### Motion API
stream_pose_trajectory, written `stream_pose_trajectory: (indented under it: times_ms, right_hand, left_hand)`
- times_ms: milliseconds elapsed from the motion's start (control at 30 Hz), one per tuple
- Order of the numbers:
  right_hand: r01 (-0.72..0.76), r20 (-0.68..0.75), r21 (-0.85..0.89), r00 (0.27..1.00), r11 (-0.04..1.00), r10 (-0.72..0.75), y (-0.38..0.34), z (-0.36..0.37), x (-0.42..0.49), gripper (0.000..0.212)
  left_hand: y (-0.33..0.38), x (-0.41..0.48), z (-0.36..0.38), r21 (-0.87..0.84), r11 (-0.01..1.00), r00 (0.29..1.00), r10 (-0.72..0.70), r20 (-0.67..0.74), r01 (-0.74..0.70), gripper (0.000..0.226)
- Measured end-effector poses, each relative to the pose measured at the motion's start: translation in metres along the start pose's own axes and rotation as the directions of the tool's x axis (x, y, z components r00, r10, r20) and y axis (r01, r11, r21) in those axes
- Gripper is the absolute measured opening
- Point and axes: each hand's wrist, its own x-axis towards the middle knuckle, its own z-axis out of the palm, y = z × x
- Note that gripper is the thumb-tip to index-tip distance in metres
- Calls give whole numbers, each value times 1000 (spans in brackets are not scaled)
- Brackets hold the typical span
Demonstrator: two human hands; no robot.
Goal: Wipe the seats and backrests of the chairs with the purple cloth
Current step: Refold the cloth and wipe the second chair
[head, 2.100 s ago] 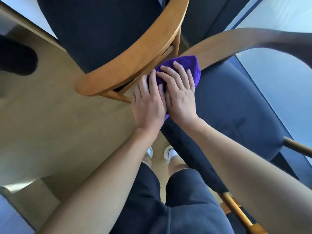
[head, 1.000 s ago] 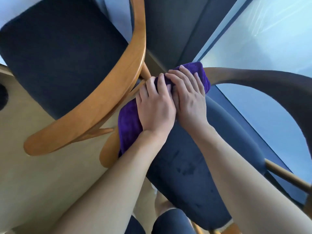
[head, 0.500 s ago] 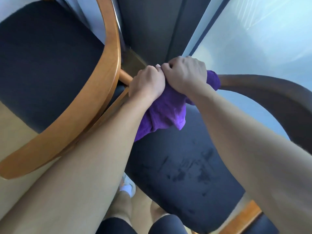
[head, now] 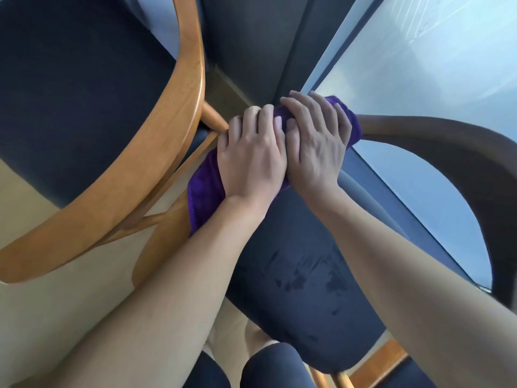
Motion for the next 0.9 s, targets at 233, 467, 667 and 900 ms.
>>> stream_pose_trajectory:
  times_ms: [233,467,667,900]
  right_hand:
    - [25,-130,154,991,988,-4,-23,27,-56,43]
    - [70,-64,207,996,976,-58,-73,34,-95,44]
    - [90,-28,227,996,970,-86,-109,31,-122,42]
    - [71,-4,264,997,962,-73,-140,27,-152,36]
  left_hand:
    - [-34,-49,-5,58,993,994,102,-48,-99,48]
    - [-80,-94,-25,63,998,999,6,-44,-3,48]
    - [-107,-125,-39,57,993,994,-97,-44,100,48]
    - [-132,-153,-50,-9,993,993,-120,-16,120,47]
